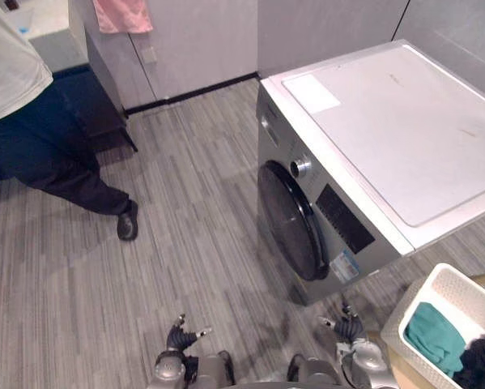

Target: Pick up the laundry basket with both hands and put the clothes into the washing machine.

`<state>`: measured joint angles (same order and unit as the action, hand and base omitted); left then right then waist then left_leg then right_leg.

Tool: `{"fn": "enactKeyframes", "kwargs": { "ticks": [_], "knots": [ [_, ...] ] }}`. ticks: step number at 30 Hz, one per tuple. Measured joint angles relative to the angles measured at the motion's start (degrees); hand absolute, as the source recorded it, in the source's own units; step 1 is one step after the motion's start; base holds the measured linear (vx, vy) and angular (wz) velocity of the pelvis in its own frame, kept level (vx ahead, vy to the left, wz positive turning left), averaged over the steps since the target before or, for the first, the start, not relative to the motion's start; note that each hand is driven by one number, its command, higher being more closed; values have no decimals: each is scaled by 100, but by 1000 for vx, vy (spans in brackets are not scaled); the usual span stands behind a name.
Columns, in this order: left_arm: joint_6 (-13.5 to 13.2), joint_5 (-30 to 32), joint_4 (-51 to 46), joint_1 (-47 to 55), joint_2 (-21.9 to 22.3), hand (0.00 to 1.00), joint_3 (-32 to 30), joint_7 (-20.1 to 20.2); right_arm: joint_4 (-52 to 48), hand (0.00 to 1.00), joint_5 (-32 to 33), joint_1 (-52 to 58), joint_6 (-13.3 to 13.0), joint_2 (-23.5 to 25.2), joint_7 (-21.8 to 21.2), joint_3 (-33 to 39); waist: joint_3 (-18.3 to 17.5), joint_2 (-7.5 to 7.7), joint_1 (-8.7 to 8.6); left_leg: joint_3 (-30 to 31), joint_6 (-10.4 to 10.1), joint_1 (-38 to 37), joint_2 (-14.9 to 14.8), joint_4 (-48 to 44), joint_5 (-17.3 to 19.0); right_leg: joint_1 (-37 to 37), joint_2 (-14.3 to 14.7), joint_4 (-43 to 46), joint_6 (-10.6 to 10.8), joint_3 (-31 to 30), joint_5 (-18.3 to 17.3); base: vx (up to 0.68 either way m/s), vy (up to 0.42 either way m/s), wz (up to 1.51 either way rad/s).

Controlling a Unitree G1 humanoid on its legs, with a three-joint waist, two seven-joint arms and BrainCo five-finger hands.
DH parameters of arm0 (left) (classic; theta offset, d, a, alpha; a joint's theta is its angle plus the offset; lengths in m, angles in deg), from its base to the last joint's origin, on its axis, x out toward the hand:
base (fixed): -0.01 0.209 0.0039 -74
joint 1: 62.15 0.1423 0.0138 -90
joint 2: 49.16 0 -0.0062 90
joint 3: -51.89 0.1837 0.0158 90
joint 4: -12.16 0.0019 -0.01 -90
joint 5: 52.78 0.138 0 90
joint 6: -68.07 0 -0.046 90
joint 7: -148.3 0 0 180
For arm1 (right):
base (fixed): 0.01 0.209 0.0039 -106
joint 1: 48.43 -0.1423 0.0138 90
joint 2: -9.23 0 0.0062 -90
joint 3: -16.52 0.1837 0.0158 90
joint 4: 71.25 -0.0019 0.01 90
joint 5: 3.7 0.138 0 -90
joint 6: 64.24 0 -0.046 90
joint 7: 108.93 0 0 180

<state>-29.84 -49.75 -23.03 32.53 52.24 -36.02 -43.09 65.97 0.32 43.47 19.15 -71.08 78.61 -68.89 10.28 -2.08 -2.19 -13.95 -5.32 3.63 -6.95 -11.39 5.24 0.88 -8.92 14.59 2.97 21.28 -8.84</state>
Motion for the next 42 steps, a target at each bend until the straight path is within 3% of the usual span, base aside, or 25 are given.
{"fn": "enactKeyframes", "kwargs": {
  "ticks": [5, 11, 16, 18, 23, 31, 35, 38, 42],
  "knots": [
    [18, 189, 23, 32, -115, 0, -33, 9, -167, 0, 2, 32, -18, 179, -36, -54, -16, 168, 7, -91, 90, -279, 59, 357, -68, -252, 89, -470, 86, -122, 222, 43, 51, -9],
    [8, 284, 9, 57, -127, 0, -34, 10, -778, 0, 1, -257, -93, 105, 8, -110, -13, 143, 16, -176, 114, -328, 126, 773, -413, -139, 109, -657, 54, -231, 432, -58, 7, -8],
    [-18, 355, -65, 56, -122, 0, 13, 14, -823, 0, 61, -1024, -185, -134, 61, -109, 49, -28, 71, 5, 234, -42, 156, 901, -565, 128, 116, -624, 66, -134, 520, -166, 16, 16],
    [-31, 366, -160, 37, -123, 0, 14, 13, -818, 0, 176, -1475, -188, -330, 202, -103, 139, -163, 167, 186, 307, 288, 207, 900, -736, 412, 68, -514, 68, -47, 558, -193, 42, 37],
    [-30, 323, -248, 37, -157, 0, 6, 7, -771, 0, 499, -2577, -192, -667, 272, -96, 435, -413, 327, 320, 261, 857, 237, 850, -882, 978, -35, -183, 87, 57, 544, -204, 44, 23],
    [-97, 103, -257, -159, -178, 0, 16, 0, 46, 0, 769, -3995, -182, -1330, 656, -119, 951, -599, 333, 303, 262, 1352, 317, 928, -883, 1555, -114, 11, 61, -116, 534, -110, 22, 11],
    [-211, -31, -388, -339, -181, 0, 105, -37, 96, 0, 961, -4652, -176, -1526, 740, -449, 1119, -701, 502, 336, 205, 1624, 324, 923, -923, 1793, -113, -1, 18, -104, 654, -18, -7, 5],
    [-241, -103, -447, -374, -166, 0, 314, -108, 51, 0, 1125, -4996, -198, -1377, 858, -785, 1162, -731, 607, 545, 192, 1749, 331, 894, -1100, 1856, -105, 47, 3, 18, 669, 50, -42, 11],
    [-241, -136, -465, -520, -162, 0, 466, -153, -126, 0, 1729, -5079, -239, -816, 874, -1017, 1177, -750, 768, 893, 224, 1877, 330, 694, -1251, 1864, -116, 310, -44, 246, 597, 108, -69, 26]
  ]
}}
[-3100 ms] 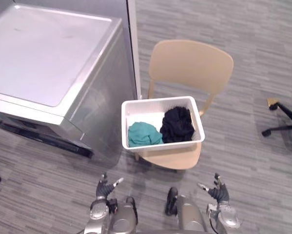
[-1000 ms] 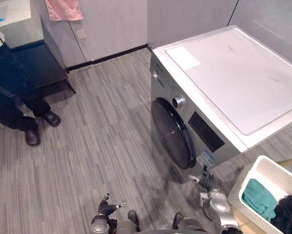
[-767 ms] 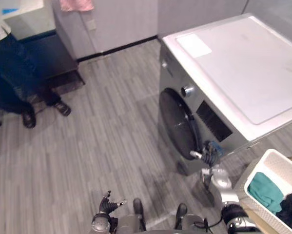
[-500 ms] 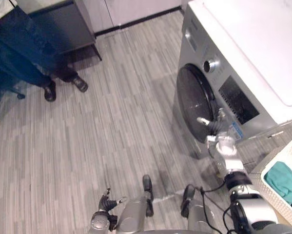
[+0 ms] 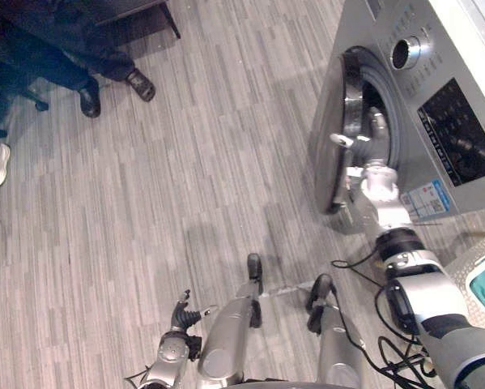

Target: Pick up the laundry basket with both hands and put the clothes into the washing machine.

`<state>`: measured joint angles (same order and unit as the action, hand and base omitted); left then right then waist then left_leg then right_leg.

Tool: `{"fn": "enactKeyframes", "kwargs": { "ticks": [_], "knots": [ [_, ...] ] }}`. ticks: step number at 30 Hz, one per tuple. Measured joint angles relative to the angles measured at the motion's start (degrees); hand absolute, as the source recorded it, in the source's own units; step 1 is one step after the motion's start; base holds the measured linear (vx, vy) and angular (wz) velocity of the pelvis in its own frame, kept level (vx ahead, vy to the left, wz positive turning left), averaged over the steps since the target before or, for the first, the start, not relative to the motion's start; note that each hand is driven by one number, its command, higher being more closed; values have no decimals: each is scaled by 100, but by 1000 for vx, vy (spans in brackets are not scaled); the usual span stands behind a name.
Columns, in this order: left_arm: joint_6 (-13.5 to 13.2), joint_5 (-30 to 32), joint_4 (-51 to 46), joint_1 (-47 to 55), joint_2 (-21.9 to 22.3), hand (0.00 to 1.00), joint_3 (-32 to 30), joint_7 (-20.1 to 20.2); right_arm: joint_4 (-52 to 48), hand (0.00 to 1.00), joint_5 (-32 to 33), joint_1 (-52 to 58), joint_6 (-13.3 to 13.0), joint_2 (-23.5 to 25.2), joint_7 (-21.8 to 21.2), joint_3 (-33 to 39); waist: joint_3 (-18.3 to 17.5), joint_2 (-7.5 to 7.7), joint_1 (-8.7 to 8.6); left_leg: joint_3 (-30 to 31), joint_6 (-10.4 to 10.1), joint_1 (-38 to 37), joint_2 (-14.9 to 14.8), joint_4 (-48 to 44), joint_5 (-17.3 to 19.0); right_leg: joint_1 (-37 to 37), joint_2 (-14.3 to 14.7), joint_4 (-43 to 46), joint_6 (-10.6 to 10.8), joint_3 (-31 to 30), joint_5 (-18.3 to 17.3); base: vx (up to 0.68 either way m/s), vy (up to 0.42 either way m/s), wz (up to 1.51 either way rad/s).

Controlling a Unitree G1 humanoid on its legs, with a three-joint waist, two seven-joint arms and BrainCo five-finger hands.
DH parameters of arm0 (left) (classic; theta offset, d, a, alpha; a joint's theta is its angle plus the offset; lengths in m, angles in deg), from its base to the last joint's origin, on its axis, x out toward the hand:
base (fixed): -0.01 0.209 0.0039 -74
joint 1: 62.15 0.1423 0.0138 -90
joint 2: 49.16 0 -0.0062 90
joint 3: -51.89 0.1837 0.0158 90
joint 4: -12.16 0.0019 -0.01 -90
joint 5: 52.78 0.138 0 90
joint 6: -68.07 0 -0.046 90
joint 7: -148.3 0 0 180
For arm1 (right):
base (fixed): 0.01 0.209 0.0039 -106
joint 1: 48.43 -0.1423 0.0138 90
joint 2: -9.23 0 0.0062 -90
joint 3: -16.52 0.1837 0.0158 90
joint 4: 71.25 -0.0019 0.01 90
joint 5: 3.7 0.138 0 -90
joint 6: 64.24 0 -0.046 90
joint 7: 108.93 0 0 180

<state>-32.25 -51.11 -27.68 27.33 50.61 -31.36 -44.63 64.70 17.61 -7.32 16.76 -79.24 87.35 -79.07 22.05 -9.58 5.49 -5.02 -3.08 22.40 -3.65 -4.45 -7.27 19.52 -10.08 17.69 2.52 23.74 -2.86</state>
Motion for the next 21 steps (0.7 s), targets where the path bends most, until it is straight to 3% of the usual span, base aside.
{"fn": "enactKeyframes", "kwargs": {
  "ticks": [1, 2, 6, 7, 11, 14, 16, 19, 21],
  "knots": [
    [-15, 0, -15, -192, 12, 0, 65, -17, 6, 0, 241, -171, -79, 406, 15, -5, 3, -6, 193, 164, 25, 36, 6, -29, -38, 33, -41, 226, -51, 144, -191, 127, -110, 44],
    [-17, 0, -19, -243, 13, 0, 68, -35, 41, 0, 360, -285, -89, 546, 62, -3, 5, -11, 225, 265, 25, 72, 22, -45, -44, 45, -67, 326, -81, 229, -277, 137, -158, 57],
    [-26, 1, -67, -574, 9, 0, 447, -118, 69, 0, 508, -1180, -144, 926, -134, -486, 57, -121, 577, 907, -106, 209, 160, -32, -136, 69, -326, 1012, -146, 809, -895, 65, -185, 96],
    [-26, 1, -187, -626, 16, 0, 549, -115, 72, 0, 508, -1754, -153, 1140, -310, -628, 82, -172, 756, 1092, -168, 242, 205, 6, -197, 71, -425, 1255, -211, 993, -1114, 44, -233, 101],
    [-32, -2, -427, -695, 9, 0, 619, -115, 57, 0, 503, -2644, -223, 1310, -498, -627, 97, -177, 1094, 1528, -224, 325, 294, 47, -329, 6, -497, 1589, -223, 1163, -1445, 53, -236, 83],
    [-29, -9, -634, -758, 21, 0, 691, -108, 35, 0, 502, -2626, -235, 1200, -465, -639, 158, -88, 1039, 1539, -228, 351, 282, 49, -332, 35, -475, 1607, -219, 1112, -1459, 15, -110, 11],
    [-27, -131, -868, -886, 24, 0, 749, -114, -257, 0, 456, -2357, -229, 1057, -377, -813, 237, 24, 881, 1418, -228, 357, 258, 51, -332, 88, -426, 1520, -227, 956, -1449, -36, -55, -35],
    [-27, -211, -1139, -1550, 15, 0, 980, -187, -1533, 0, 156, -1247, -228, 617, -378, -1280, 410, 300, 513, 990, -227, 360, 79, 69, -330, 274, -206, 1237, -219, 496, -1204, -89, 0, -85],
    [-23, -206, -1140, -2486, -113, 0, 1140, -267, -2846, 0, -19, 10, -243, 252, -421, -1594, 549, 535, 120, 580, -226, 362, -67, 165, -330, 510, -47, 1022, -219, 88, -930, -114, 27, -105]
  ]
}}
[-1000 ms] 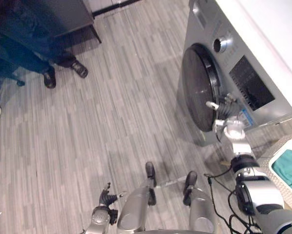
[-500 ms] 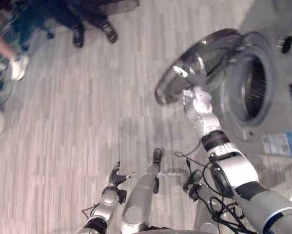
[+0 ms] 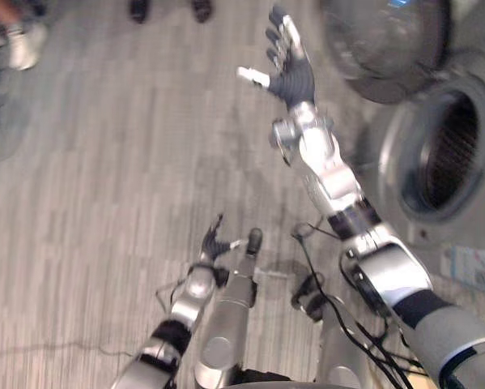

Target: Pick up the laundry basket with both hands and put the clothes into the washing machine.

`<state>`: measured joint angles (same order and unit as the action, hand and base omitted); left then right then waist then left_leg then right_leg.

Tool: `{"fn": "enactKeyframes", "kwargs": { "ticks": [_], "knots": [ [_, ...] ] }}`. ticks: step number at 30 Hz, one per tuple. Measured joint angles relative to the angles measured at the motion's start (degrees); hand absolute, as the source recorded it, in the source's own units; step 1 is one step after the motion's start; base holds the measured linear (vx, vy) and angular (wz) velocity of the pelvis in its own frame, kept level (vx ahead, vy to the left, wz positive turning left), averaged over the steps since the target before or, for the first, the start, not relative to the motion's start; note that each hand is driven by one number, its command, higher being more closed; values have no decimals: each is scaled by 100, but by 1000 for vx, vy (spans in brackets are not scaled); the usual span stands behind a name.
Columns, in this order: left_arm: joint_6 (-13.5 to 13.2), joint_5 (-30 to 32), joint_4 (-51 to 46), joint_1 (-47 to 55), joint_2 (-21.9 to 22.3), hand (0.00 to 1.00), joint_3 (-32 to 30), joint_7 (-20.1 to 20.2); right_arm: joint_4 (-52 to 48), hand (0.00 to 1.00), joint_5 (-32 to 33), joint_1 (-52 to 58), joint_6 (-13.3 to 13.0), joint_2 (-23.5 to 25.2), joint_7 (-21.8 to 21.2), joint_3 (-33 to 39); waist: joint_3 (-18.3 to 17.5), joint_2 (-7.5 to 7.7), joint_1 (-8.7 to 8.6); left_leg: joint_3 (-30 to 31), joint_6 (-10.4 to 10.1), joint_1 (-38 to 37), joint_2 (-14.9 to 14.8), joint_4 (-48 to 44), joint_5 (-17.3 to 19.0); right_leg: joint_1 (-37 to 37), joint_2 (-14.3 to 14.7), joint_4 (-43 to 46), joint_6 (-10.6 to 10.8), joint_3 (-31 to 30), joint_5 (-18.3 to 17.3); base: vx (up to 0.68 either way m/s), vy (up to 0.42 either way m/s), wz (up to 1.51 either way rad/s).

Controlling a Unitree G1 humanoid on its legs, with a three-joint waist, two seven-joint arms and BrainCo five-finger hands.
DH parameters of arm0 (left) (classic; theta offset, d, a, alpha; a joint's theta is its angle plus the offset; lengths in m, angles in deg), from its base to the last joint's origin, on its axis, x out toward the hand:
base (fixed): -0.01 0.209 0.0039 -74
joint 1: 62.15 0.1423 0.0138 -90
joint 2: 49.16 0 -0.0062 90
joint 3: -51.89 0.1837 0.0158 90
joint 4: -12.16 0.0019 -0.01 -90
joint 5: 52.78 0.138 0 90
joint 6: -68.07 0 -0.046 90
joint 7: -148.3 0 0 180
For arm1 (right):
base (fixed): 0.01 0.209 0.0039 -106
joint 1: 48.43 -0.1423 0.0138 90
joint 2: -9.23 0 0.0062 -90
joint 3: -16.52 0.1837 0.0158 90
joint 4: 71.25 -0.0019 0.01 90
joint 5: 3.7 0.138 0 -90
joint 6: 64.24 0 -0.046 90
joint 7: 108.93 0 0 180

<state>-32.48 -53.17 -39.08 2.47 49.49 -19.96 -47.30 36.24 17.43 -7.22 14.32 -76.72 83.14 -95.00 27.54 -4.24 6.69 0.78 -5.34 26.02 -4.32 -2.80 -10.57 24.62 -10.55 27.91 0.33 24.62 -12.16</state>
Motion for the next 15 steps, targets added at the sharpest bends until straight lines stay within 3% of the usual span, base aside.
{"fn": "enactKeyframes", "kwargs": {
  "ticks": [3, 4, 6, 8, 10, 11, 13, 15],
  "knots": [
    [-5, 29, 166, -1019, -264, 0, 17, -122, -943, 0, -108, 1286, -117, -265, -241, -124, 130, 270, -363, -449, 2, 12, -131, 70, 2, 219, 165, -231, 17, -432, 288, -83, 16, -101],
    [-2, 116, 411, -1589, -503, 0, -39, -203, -1180, 0, -90, 1758, -143, -354, -449, -134, 150, 408, -568, -676, 5, 35, -204, 88, 5, 334, 267, -382, 18, -637, 448, -64, -6, -113],
    [1, 122, 901, -2330, -768, 0, -173, -250, -1516, 0, -78, 2391, -206, -456, -721, -103, 158, 588, -698, -1022, 29, 88, -337, 83, 21, 491, 451, -614, 18, -966, 699, -44, -13, -110],
    [11, 117, 1602, -3127, -1338, 0, -360, -349, -1675, 0, -39, 3201, -324, -425, -1014, 77, 156, 770, -958, -1294, 35, 190, -467, 80, 25, 663, 621, -823, 2, -1211, 919, -21, -24, -78],
    [67, 103, 1887, -3407, -1688, 0, -509, -455, -1638, 0, -33, 3675, -341, -370, -1158, 311, 156, 825, -1031, -1442, 37, 244, -531, 76, 26, 749, 707, -919, -19, -1318, 997, -6, -26, -45],
    [28, 116, 2046, -3423, -1808, 0, -291, -252, -1521, 0, -33, 3983, -342, -281, -1218, 514, 157, 831, -1095, -1510, 52, 265, -568, 75, 36, 788, 756, -971, -29, -1372, 1045, -5, -23, -32],
    [60, 110, 2303, -3434, -1853, 0, -303, -340, -1436, 0, -33, 4281, -347, -194, -1232, 708, 150, 853, -1221, -1551, 84, 369, -586, 13, 58, 885, 813, -1020, -60, -1421, 1092, -9, -18, -29],
    [153, 117, 2388, -3507, -2291, 0, -375, -357, -1490, 0, -12, 4588, -399, -199, -1239, 761, 155, 957, -1248, -1710, 88, 522, -671, -24, 63, 1103, 891, -1056, -102, -1551, 1190, -17, -30, -37]
  ]
}}
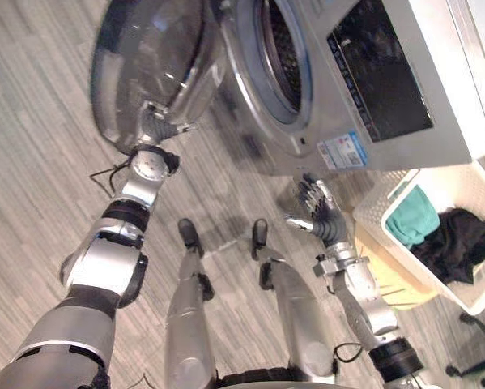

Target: Pick up the laundry basket with both hands and put the clothes into the washing machine.

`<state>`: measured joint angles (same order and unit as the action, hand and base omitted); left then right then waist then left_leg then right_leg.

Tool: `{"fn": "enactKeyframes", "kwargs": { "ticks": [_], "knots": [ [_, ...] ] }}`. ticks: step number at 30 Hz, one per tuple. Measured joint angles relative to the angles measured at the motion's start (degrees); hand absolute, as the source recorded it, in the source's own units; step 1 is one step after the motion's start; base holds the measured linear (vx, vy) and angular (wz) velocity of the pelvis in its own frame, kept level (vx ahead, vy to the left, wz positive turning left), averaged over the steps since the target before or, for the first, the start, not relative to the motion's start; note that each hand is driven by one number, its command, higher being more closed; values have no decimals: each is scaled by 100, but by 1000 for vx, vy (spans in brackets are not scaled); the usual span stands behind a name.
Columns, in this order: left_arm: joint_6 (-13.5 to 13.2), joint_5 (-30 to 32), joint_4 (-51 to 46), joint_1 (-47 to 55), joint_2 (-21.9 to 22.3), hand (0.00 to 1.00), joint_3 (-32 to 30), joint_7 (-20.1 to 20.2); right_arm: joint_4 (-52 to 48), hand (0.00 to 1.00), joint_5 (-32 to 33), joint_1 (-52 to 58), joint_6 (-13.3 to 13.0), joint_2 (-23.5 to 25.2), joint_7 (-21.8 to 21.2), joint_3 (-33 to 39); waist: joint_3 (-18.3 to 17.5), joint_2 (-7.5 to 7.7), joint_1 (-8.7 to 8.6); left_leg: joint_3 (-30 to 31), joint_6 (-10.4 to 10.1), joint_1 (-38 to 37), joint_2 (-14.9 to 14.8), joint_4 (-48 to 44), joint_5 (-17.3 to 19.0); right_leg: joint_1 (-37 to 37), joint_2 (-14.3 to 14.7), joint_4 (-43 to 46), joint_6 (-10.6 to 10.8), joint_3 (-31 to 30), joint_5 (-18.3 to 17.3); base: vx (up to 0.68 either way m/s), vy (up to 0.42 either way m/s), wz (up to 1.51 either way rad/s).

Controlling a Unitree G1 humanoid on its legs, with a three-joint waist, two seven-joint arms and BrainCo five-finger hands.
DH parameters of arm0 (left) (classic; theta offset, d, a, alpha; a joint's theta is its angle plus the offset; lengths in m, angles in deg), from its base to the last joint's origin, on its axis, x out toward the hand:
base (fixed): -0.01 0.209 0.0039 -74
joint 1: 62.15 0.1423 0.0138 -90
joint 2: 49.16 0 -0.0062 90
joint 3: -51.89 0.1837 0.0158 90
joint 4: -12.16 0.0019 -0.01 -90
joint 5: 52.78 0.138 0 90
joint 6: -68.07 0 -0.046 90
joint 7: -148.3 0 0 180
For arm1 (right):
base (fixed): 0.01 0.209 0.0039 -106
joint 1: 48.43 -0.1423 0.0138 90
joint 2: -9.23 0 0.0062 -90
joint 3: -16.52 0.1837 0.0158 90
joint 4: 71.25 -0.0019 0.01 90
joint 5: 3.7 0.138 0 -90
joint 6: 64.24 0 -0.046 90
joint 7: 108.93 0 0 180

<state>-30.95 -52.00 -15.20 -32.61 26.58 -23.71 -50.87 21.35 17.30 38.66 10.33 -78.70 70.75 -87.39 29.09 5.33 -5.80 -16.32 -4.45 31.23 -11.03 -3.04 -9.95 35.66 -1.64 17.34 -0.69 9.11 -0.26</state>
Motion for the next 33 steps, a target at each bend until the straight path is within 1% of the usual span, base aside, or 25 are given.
{"fn": "enactKeyframes", "kwargs": {
  "ticks": [2, 3, 5, 8, 10, 13, 16, 17, 19, 20, 21, 23, 25, 26, 27, 28, 29, 30, 32, 33],
  "knots": [
    [133, 3, 1, -194, -312, 0, -256, -63, -244, 0, 128, 330, -6, 11, -10, 34, 11, 22, 7, -42, 0, 147, -78, 1, -2, 122, 57, -99, 9, -3, 76, -19, -39, -21],
    [176, 15, -4, -317, -457, 0, -412, -132, -446, 0, 154, 526, -8, 12, -50, 37, 27, 54, 9, -54, -1, 202, -103, -17, -3, 152, 66, -129, -48, 5, 133, -5, -37, -10],
    [214, 21, -47, -447, -536, 0, -594, -229, -786, 0, 151, 773, -26, 11, -124, 35, 33, 70, 23, -60, 0, 234, -107, -57, -2, 153, 59, -147, -32, 11, 160, 0, 0, 0],
    [239, 136, -259, -547, -585, 0, -746, -293, -1233, 0, 142, 963, -158, 11, -128, 43, 30, 75, 53, -66, 55, 293, -92, -183, 39, 145, 14, -147, -14, 23, 172, 45, -1, 4],
    [241, 218, -370, -594, -602, 0, -812, -345, -1324, 0, 132, 982, -201, 14, -126, 45, 27, 84, 62, -64, 77, 295, -75, -195, 55, 129, -12, -146, -13, 42, 171, 45, 3, 6],
    [240, 221, -638, -594, -605, 0, -853, -384, -1323, 0, 101, 1007, -203, 32, -116, 45, 27, 84, 91, -61, 125, 289, -61, -249, 95, 81, -50, -143, -6, 80, 166, 40, -5, 5],
    [240, 222, -773, -589, -603, 0, -859, -386, -1323, 0, 91, 1044, -203, 103, -113, 50, 27, 84, 125, -36, 119, 273, -57, -291, 127, 44, -78, -104, 13, 139, 148, 30, -18, 6],
    [237, 222, -870, -557, -580, 0, -885, -386, -1305, 0, 87, 1057, -203, 147, -108, 50, 27, 83, 147, -30, 103, 255, -45, -290, 138, 44, -110, -41, 44, 173, 105, 17, -28, 13],
    [195, 222, -1067, -363, -467, 0, -997, -385, -1283, 0, 7, 1078, -202, 202, -82, 58, 27, 83, 158, -4, 110, 165, 6, -286, 133, 14, -186, 136, 37, 209, -3, 25, -29, 20],
    [164, 221, -1242, -130, -321, 0, -1094, -391, -1228, 0, -110, 1078, -201, 264, -56, 83, 26, 81, 168, 10, 130, 63, 35, -287, 122, -75, -239, 217, 64, 263, -73, 34, -21, 28],
    [115, 219, -1441, 210, -135, 0, -1145, -391, -1152, 0, -153, 1082, -202, 312, -10, 99, 24, 78, 165, 62, 143, -63, 74, -289, 147, -202, -286, 288, 47, 321, -150, 37, -18, 30],
    [77, 216, -1719, 770, 151, 0, -1175, -387, -971, 0, -295, 1083, -200, 393, 93, 163, 18, 76, 184, 81, 129, -240, 121, -301, 216, -365, -346, 395, 68, 350, -263, 27, -7, 24],
    [3, 213, -2047, 1697, 608, 0, -1243, -374, -610, 0, -560, 1072, -194, 506, 222, 283, 15, 73, 220, 94, 102, -492, 178, -346, 325, -615, -421, 479, 94, 354, -393, 36, 3, 17],
    [-29, 208, -2077, 2243, 879, 0, -1244, -354, -332, 0, -618, 1051, -183, 522, 292, 327, -1, 46, 228, 109, 122, -638, 207, -376, 378, -774, -446, 501, 113, 356, -440, 54, 11, 12],
    [-30, 206, -2091, 2831, 1163, 0, -1239, -328, 5, 0, -767, 1039, -153, 581, 336, 441, -115, 13, 233, 110, 114, -749, 224, -400, 430, -899, -456, 481, 150, 350, -476, 55, 10, 8],
    [-31, 205, -2091, 3185, 1310, 0, -1229, -318, 210, 0, -842, 1036, -142, 616, 386, 503, -240, -11, 227, 110, 115, -774, 236, -400, 458, -934, -459, 460, 156, 342, -505, 85, 9, 0],
    [-34, 202, -2087, 3820, 1576, 0, -1217, -206, 601, 0, -1008, 1026, -67, 662, 458, 625, -489, -76, 216, 98, 99, -836, 248, -394, 538, -997, -460, 428, 169, 319, -534, 84, 4, -3],
    [-34, 203, -2082, 4109, 1691, 0, -1198, -150, 786, 0, -1060, 1014, -21, 675, 501, 705, -567, -111, 222, 88, 111, -905, 255, -391, 553, -1064, -463, 407, 173, 311, -546, 124, -1, -3],
    [-40, 207, -1730, 4987, 1956, 0, -1158, 63, 1441, 0, -1234, 1008, 108, 673, 562, 1027, -865, -335, 317, 48, 118, -1239, 257, -366, 581, -1443, -449, 238, 185, 291, -554, 136, -10, -6],
    [-39, 213, -1606, 5157, 1984, 0, -1172, 117, 1549, 0, -1264, 1018, 141, 674, 562, 1110, -939, -388, 333, 30, 101, -1343, 258, -341, 594, -1541, -444, 204, 191, 277, -555, 129, -8, -13]
  ]
}}
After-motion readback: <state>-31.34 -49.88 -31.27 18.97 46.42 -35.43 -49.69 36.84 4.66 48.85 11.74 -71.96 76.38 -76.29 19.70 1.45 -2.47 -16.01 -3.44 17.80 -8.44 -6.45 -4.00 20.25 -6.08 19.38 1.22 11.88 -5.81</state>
